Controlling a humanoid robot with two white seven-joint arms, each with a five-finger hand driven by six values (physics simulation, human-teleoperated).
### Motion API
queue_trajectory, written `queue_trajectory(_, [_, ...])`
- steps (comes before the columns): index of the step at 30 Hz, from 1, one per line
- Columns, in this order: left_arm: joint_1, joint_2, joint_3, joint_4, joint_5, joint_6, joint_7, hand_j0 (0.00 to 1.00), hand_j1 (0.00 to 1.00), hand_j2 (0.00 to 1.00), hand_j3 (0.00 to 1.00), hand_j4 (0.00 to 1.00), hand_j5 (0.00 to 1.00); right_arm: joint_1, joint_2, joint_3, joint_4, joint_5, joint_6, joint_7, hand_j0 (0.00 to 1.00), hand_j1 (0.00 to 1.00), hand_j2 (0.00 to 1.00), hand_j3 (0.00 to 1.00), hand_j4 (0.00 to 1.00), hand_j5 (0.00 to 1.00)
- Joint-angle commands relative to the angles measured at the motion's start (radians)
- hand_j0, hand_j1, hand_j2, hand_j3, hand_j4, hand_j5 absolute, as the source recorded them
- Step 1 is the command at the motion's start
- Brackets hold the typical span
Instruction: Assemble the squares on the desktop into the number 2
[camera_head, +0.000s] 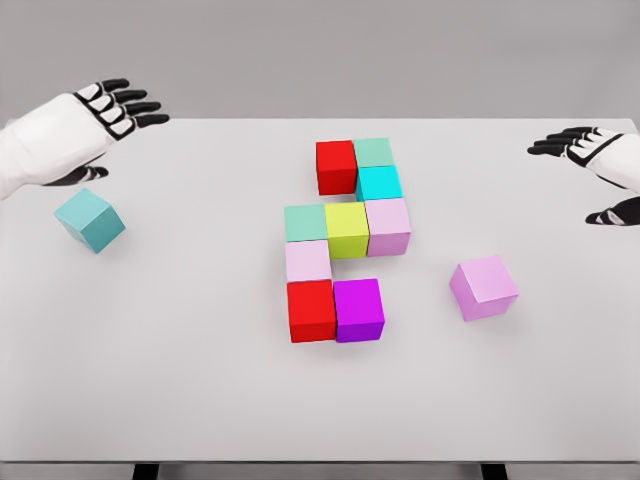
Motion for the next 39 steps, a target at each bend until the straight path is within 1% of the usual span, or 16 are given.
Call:
queue_trajectory(1, [0.000,0.001,-0.005,0.000,-0.011,0.000,-0.002,1.00,1.00,1.00,1.00,1.00,1.00,0.000,-0.001,0.001,-0.001,-0.006,0.002,-0.001,1.00,1.00,1.00,1.00,1.00,1.00])
queue_trajectory(5, [0.000,0.012,-0.008,0.000,-0.021,0.000,-0.002,1.00,1.00,1.00,1.00,1.00,1.00,-0.002,0.038,0.013,-0.015,-0.042,0.002,-0.032,1.00,1.00,1.00,1.00,1.00,1.00])
queue_trajectory(7, [0.000,0.038,-0.008,-0.003,-0.021,0.000,-0.002,1.00,1.00,1.00,1.00,1.00,1.00,-0.005,0.040,0.085,-0.031,-0.078,0.002,-0.042,1.00,1.00,1.00,1.00,1.00,1.00])
queue_trajectory(9, [0.000,0.055,-0.009,-0.003,-0.021,0.000,0.000,1.00,1.00,1.00,1.00,1.00,1.00,-0.064,0.035,0.101,-0.056,-0.044,0.002,-0.013,1.00,1.00,1.00,1.00,1.00,1.00])
queue_trajectory(10, [0.000,0.073,-0.020,-0.003,-0.021,0.000,0.000,1.00,1.00,1.00,1.00,1.00,1.00,-0.124,0.034,0.134,-0.058,0.023,0.002,0.069,1.00,1.00,1.00,1.00,1.00,1.00])
queue_trajectory(13, [0.000,0.107,-0.051,-0.003,-0.022,0.000,-0.002,1.00,1.00,1.00,1.00,1.00,1.00,-0.179,0.035,0.210,-0.055,0.066,0.002,0.217,1.00,1.00,1.00,1.00,1.00,1.00])
queue_trajectory(15, [-0.002,0.112,-0.058,-0.002,-0.024,0.000,-0.015,1.00,1.00,1.00,1.00,1.00,1.00,-0.201,0.038,0.210,-0.032,0.141,0.002,0.221,1.00,1.00,1.00,1.00,1.00,1.00])
queue_trajectory(17, [-0.015,0.170,-0.100,-0.006,-0.018,0.000,-0.020,1.00,1.00,1.00,1.00,1.00,1.00,-0.224,0.043,0.211,0.049,0.165,0.002,0.221,1.00,1.00,1.00,1.00,1.00,1.00])
queue_trajectory(19, [-0.049,0.198,-0.150,-0.005,-0.016,0.000,-0.020,1.00,1.00,1.00,1.00,1.00,1.00,-0.235,0.045,0.257,0.053,0.171,0.002,0.243,1.00,1.00,1.00,1.00,1.00,1.00])
queue_trajectory(22, [-0.089,0.233,-0.207,-0.029,-0.016,0.000,-0.020,1.00,1.00,1.00,1.00,1.00,1.00,-0.249,0.045,0.339,-0.028,0.183,0.002,0.260,1.00,1.00,1.00,1.00,1.00,1.00])
queue_trajectory(23, [-0.097,0.253,-0.221,-0.038,-0.016,0.000,-0.020,1.00,1.00,1.00,1.00,1.00,1.00,-0.249,0.029,0.340,-0.070,0.183,0.002,0.258,1.00,1.00,1.00,1.00,1.00,1.00])
queue_trajectory(25, [-0.097,0.271,-0.225,-0.044,-0.016,0.000,-0.021,1.00,1.00,1.00,1.00,1.00,1.00,-0.249,0.023,0.337,-0.093,0.177,0.002,0.257,1.00,1.00,1.00,1.00,1.00,1.00])
queue_trajectory(27, [-0.097,0.283,-0.233,-0.043,-0.008,0.000,-0.018,1.00,1.00,1.00,1.00,1.00,1.00,-0.245,-0.027,0.340,-0.163,0.171,0.002,0.254,1.00,1.00,1.00,1.00,1.00,1.00])
queue_trajectory(32, [-0.097,0.317,-0.252,-0.031,0.103,0.000,-0.017,1.00,1.00,1.00,1.00,1.00,1.00,-0.238,-0.031,0.380,-0.199,0.163,0.002,0.254,1.00,1.00,1.00,1.00,1.00,1.00])
queue_trajectory(35, [-0.097,0.313,-0.314,0.044,0.231,0.000,-0.018,1.00,1.00,1.00,1.00,1.00,1.00,-0.239,-0.011,0.404,-0.208,0.166,0.002,0.255,1.00,1.00,1.00,1.00,1.00,1.00])
queue_trajectory(39, [-0.097,0.294,-0.354,0.061,0.252,0.000,-0.020,1.00,1.00,1.00,1.00,1.00,1.00,-0.239,0.026,0.411,-0.205,0.175,0.002,0.260,1.00,1.00,1.00,1.00,1.00,1.00])
